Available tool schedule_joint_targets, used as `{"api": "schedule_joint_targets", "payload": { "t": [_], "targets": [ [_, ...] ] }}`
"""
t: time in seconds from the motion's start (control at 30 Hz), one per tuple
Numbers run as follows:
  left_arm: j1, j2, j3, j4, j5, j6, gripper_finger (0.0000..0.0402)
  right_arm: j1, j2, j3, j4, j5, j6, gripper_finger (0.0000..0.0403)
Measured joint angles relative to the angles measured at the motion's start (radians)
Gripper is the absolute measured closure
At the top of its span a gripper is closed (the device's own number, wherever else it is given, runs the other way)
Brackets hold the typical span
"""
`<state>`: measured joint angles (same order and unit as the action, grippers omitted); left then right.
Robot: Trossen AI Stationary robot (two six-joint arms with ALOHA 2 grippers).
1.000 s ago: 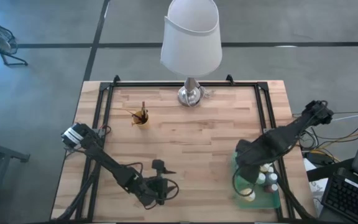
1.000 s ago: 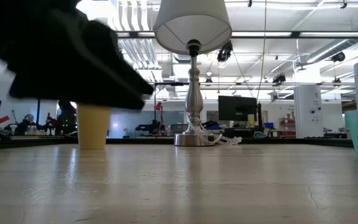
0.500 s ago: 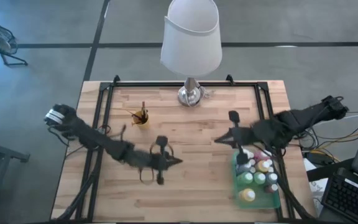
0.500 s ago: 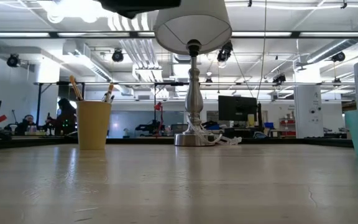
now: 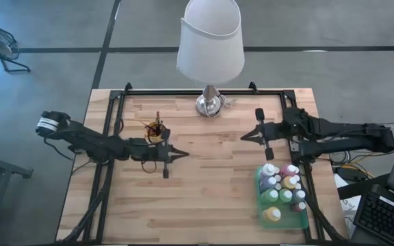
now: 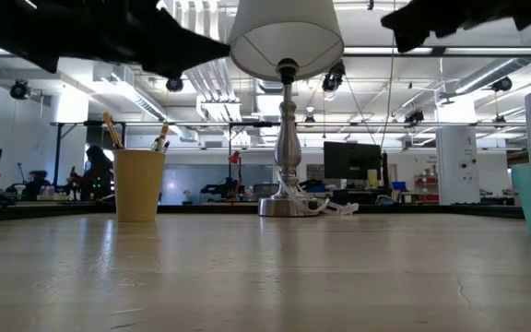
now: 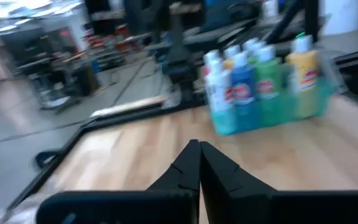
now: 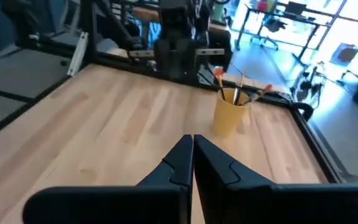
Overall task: Pick & Place Paint Supplies
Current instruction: Return to Home Position
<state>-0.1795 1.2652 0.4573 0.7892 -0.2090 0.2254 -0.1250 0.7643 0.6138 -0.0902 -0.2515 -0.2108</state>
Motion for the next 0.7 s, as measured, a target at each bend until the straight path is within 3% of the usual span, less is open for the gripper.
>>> {"api": "schedule_joint_targets", "payload": {
  "t": [0.27,0.5,0.7],
  "targets": [
    [-0.010,0.015,-0.002,-0.005,-0.089,-0.005,0.0397,-0.194,-0.059,-0.125,0.149,-0.273,-0.010,0.0394],
    [-0.078,0.098,-0.003,-0.004,-0.270,-0.037,0.0399,-0.332,-0.028,-0.234,0.291,-0.433,0.001,0.0394],
    [-0.086,0.197,0.017,-0.003,-0.288,-0.099,0.0392,-0.417,-0.008,-0.300,0.351,-0.523,0.020,0.0394]
  ]
}}
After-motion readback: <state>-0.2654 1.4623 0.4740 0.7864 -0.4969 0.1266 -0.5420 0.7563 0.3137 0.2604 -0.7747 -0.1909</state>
